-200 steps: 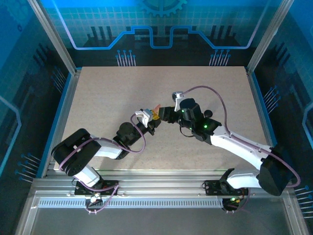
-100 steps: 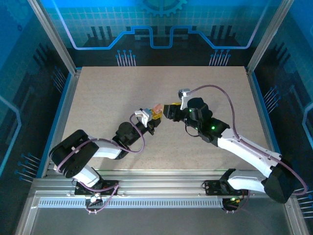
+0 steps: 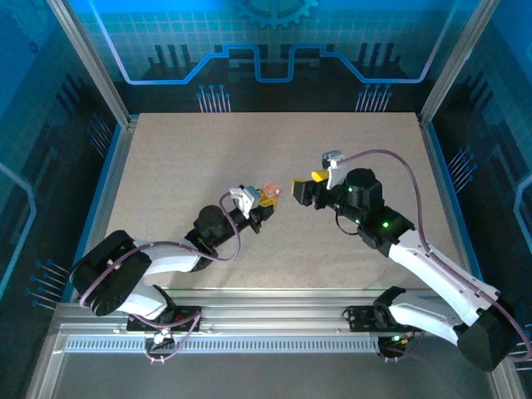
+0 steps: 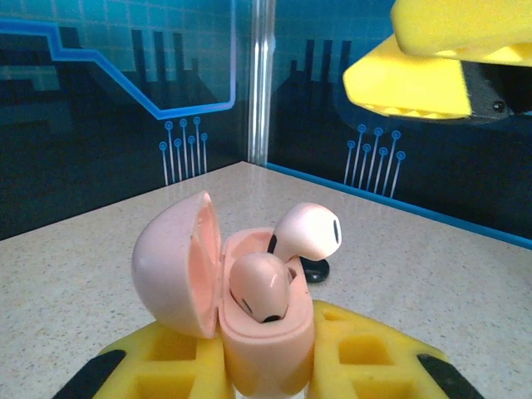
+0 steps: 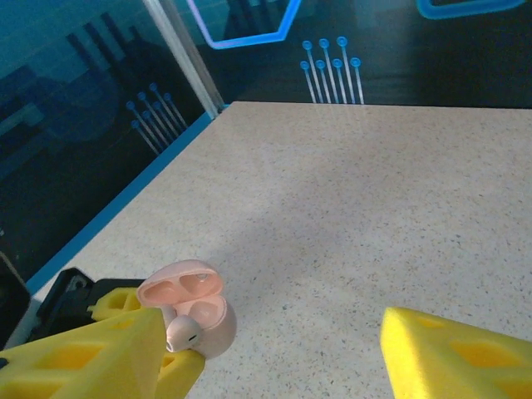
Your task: Insert the wireless bluetooth earbuds into the charging case
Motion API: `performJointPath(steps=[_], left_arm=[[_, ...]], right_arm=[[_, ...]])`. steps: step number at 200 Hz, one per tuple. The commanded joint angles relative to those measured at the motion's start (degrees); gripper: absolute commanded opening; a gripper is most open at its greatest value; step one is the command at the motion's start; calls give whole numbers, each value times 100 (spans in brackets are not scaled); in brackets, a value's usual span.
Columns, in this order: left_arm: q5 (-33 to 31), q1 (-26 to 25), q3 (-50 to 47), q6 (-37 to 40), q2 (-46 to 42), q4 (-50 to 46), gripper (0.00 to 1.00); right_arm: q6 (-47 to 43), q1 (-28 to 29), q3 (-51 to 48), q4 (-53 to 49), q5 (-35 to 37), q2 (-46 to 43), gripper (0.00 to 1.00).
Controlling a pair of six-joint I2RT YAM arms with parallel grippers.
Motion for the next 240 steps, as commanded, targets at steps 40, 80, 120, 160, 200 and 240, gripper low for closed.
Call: performJointPath(steps=[40,80,120,160,200,240], left_arm=[[738,1,240,187,-605,-830,17],[1124,4,254,506,-933,-1361,17],[1669,8,237,1167,-1179,-1745,18],[1508,5,201,1621,-1271,-1922,18],[1333,3,157,1703,-1296,-1860,18],[1305,-3,140,1682,-1289,-1825,18]], right_arm=[[-1639,-339,94,-801,-1535,-246,72],[-2867,-404,-102,-910,-1977,-533,74],[-3999,-431,-255,-1063,-2223,-600,78],[-4530,-409,-219,-1204,-2463,-405,77],[-4298,-251,-184,-1008,-2234,-199,86],[-3885,-173,-57,-810,-2361,175,90]])
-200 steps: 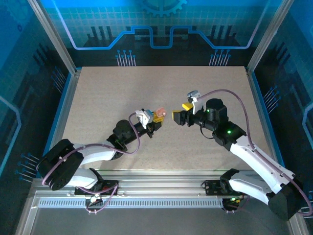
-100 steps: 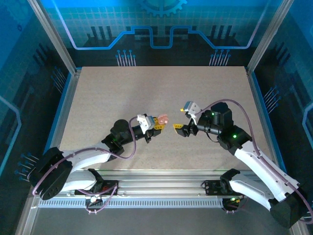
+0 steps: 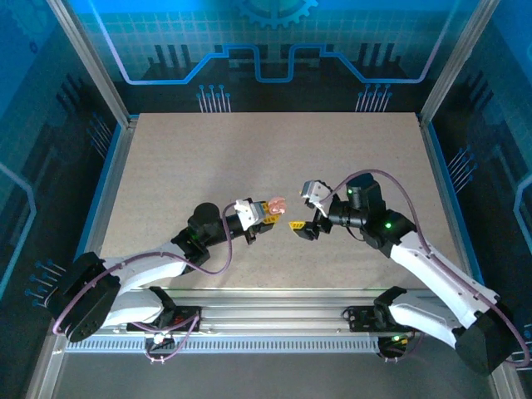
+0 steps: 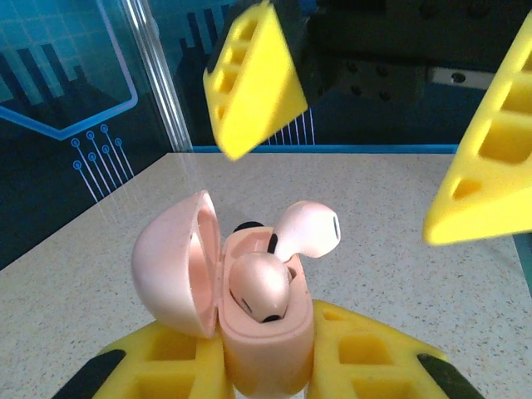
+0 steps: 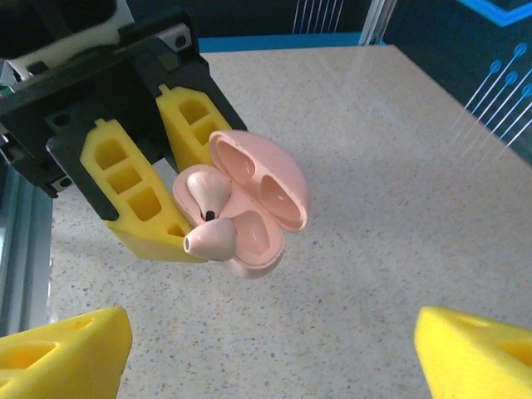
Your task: Insert the wireless bluetooth earbuds into the charging case
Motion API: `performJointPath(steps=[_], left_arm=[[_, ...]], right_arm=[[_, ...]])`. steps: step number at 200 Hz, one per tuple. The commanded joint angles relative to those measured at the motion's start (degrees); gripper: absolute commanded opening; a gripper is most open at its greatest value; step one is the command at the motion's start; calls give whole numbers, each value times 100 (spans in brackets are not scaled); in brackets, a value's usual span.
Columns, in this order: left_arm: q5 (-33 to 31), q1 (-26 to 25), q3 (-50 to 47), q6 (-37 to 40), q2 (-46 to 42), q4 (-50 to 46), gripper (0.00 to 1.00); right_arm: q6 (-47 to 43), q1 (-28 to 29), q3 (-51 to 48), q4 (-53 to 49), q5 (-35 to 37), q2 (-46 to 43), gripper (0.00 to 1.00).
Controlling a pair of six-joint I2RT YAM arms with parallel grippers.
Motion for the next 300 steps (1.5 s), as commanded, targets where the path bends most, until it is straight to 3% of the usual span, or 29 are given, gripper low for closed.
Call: performJointPath(steps=[1,72,300], left_arm=[[-58,-1,54,158,-120,63,18],[-96,3,54,142,-120,59,18],[-91,-1,107,107,-102,30,18]], right_arm=[[303,84,147,249,-124,185,90],[516,122,181,748,-504,445,91],[888,-169,205,1107,47,561,89]])
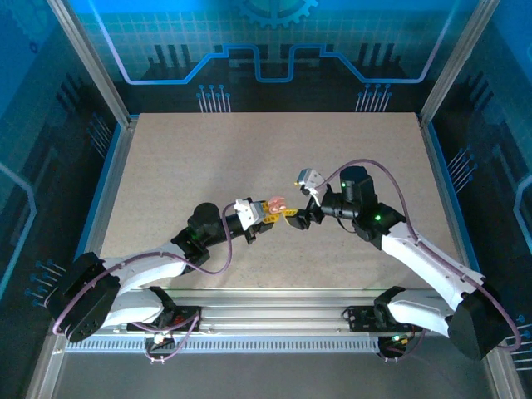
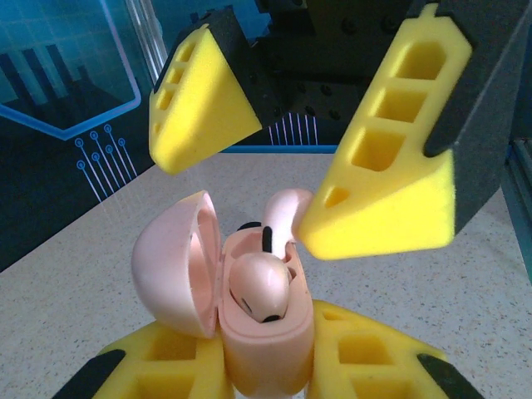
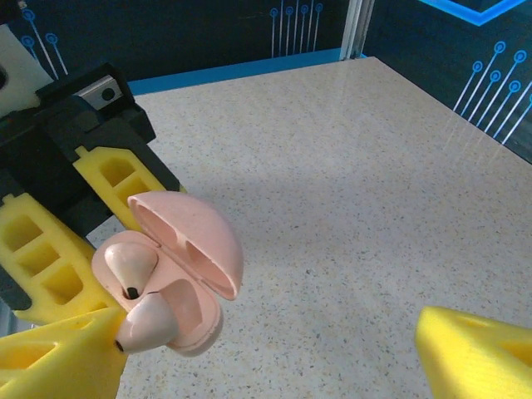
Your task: Insert the wireless bluetooth earbuds into the charging case
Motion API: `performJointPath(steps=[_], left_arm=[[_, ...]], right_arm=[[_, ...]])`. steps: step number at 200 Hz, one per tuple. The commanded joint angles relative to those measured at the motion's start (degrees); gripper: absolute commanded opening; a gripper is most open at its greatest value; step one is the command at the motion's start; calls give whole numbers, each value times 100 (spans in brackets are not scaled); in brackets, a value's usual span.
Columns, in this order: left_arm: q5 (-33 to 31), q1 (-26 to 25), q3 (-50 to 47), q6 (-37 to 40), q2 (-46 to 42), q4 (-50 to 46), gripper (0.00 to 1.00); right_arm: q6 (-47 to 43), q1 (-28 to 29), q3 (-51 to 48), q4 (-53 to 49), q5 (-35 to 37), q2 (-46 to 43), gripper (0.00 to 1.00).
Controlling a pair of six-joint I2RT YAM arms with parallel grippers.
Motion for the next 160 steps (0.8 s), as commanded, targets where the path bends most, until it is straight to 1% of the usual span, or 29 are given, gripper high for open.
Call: performJointPath(steps=[1,57,73,89,109,119,136,160], left_arm=[[-48,-5,107,109,-96,31,18],[-47,3,102,109,-104,40,18],[-42,-1,98,118,-120,38,18],[-49,3,98,144,-131,23,18],[-40,2,82,209,-131,23,18],[-38,0,73,228,-125,32,18],[-32,-5,54,232,-114,80,18],[-25,-4,58,223,-105,109,18]], right_arm=[[115,-111,148,112,18,-7,89],[211,-275,80,75,-28,-250,88],[326,-332,64,-39,-149,-417,86],[454,-331,47,-243,-487,-600,81],[540,-281,41,-597,-854,-776,72],[504,-224,16,-749,-882,-842,68],[304,-50,-56,-907,-811,-945,66],[1,130,-163,-835,-750,-1004,60]])
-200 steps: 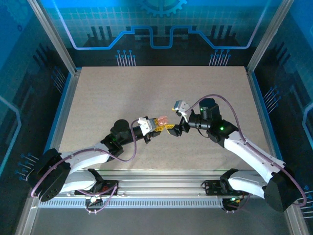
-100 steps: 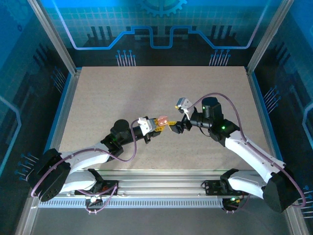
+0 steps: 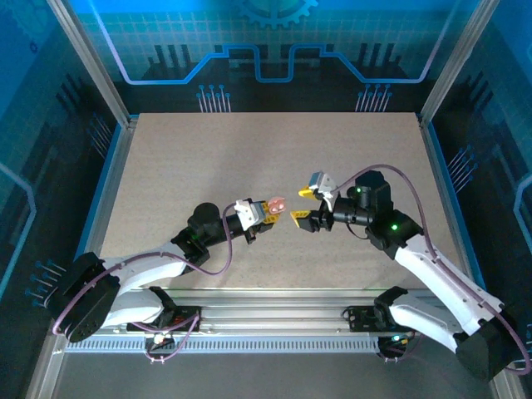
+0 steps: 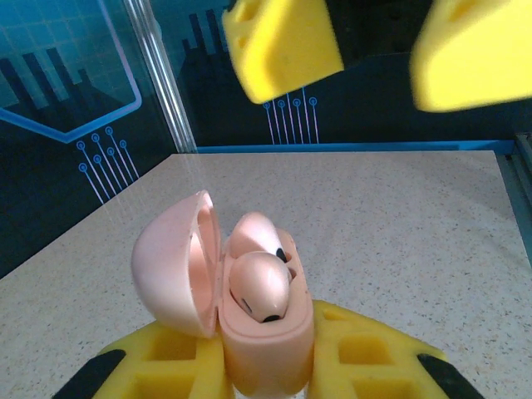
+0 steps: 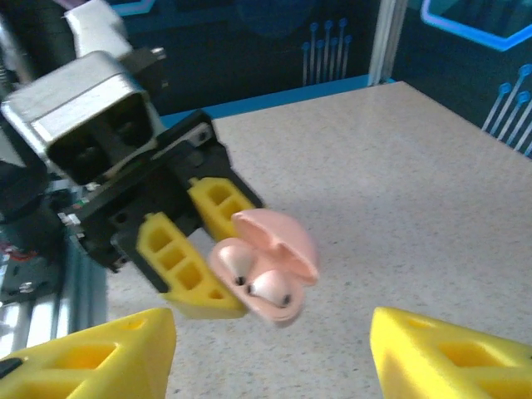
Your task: Insert the wireless bluetooth earbuds into the charging case
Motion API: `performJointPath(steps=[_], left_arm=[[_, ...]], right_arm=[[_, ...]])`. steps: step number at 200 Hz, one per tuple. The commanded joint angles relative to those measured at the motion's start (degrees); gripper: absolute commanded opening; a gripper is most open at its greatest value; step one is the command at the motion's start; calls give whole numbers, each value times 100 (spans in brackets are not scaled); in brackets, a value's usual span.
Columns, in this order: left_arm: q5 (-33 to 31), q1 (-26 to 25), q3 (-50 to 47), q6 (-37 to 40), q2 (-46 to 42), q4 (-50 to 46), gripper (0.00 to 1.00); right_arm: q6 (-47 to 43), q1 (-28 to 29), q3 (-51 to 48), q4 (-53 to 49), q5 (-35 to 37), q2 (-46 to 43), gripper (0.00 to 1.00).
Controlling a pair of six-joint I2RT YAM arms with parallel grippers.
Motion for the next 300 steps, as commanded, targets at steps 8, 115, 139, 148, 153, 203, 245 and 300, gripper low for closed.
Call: performJointPath(steps=[8,115,139,148,153,203,245,300], left_arm=[[-21,-8,54,116,-100,124,17],[-5,-8,72,161,-135,50,18],[2,-17,68,160,-135,54,18],[4,-17,71,156,-144,54,18],[4,-12,72,161,-143,47,18],[30,-21,73,177,-171,41,18],[83,-34,90,231,-188,-51,18],[236,-35,221,162,-195,-341,18]], right_arm=[[-377,228,-160,-89,-120,-123,58],[-1486,614,-26,106,-108,269,47],[-1537,632,37,73,-129,354,45],[-1546,630,34,94,-112,374,45],[-1554,626,37,108,-111,383,45],[-1582,640,124,180,-95,557,45],[-1598,640,182,277,-49,691,45],[-1810,338,-92,445,-155,243,54]])
